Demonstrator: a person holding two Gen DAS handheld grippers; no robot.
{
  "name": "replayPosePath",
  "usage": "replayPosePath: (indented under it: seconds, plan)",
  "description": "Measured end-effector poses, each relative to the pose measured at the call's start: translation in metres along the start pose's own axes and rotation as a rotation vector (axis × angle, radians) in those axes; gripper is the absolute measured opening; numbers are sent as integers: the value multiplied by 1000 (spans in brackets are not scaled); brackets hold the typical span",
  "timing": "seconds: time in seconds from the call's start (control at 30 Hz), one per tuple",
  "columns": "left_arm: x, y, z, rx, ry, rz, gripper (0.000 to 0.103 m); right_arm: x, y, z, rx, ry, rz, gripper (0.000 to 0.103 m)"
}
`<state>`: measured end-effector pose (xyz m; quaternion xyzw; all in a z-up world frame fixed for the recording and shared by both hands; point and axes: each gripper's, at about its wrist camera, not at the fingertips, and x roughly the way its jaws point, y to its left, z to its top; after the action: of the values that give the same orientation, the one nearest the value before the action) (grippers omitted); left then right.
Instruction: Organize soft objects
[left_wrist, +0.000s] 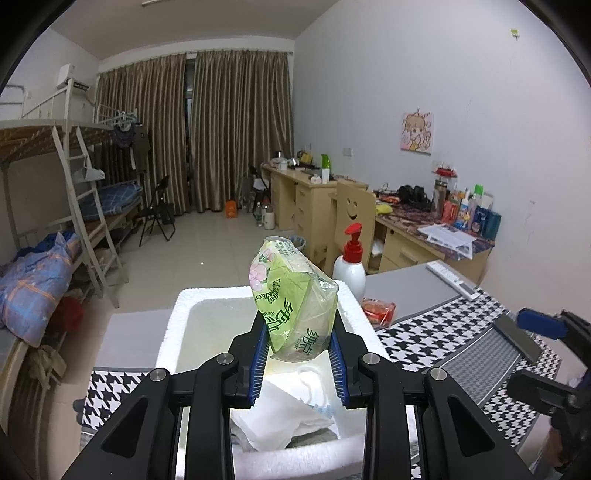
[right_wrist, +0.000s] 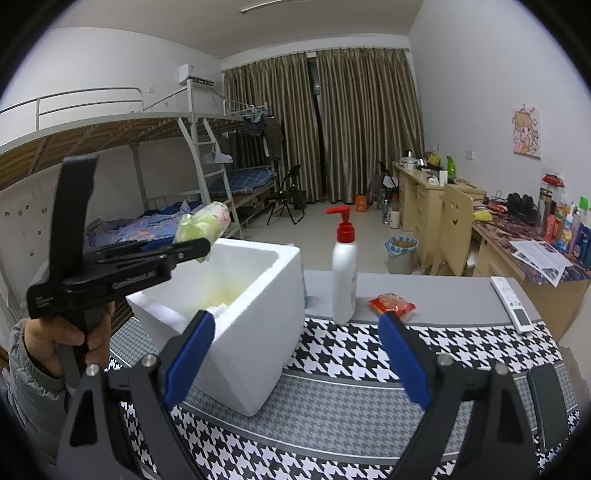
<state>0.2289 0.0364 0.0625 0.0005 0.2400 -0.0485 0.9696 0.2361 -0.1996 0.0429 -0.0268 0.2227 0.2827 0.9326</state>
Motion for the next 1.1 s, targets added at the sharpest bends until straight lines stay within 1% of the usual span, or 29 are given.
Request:
replayPosePath:
  seconds: [0.03,0.1,0.17,0.2,0.27,0.33,0.47,0.87,1.0,1.1]
  plan:
    - [2,-1,0,6,5,3,36,0,-2,-1,2,1,0,93]
    - [5,-4,0,15,8,19,46,-1,-4,-2,5,0,-3,93]
    - [5,-5,-1,17,-3,41,68,-1,-6,-2,9,1,-5,93]
    - [4,-5,0,14,-10,52,73,-2,-7,-3,10,1,-5,93]
    - [2,-6,0,13,-21,65,91,-3,-8,-3,8,-1,-10,93]
    - [-1,-5,0,8,-34,79,96,-4,-9,-4,9,-4,-10,93]
    - [-6,-2,-1,-20,-44,88,102,-5,-9,-3,13,0,-11,93]
    - [-51,-7,-11,-53,-130,106,102,-11,-5,-5,14,-12,-19,93]
    - [-69,-9,-15,-70,-164,112,102,-19,1,-8,9,-28,2,93]
    - [-80,-13,-17,-56,-186,109,102,-25,4,-9,11,-36,2,93]
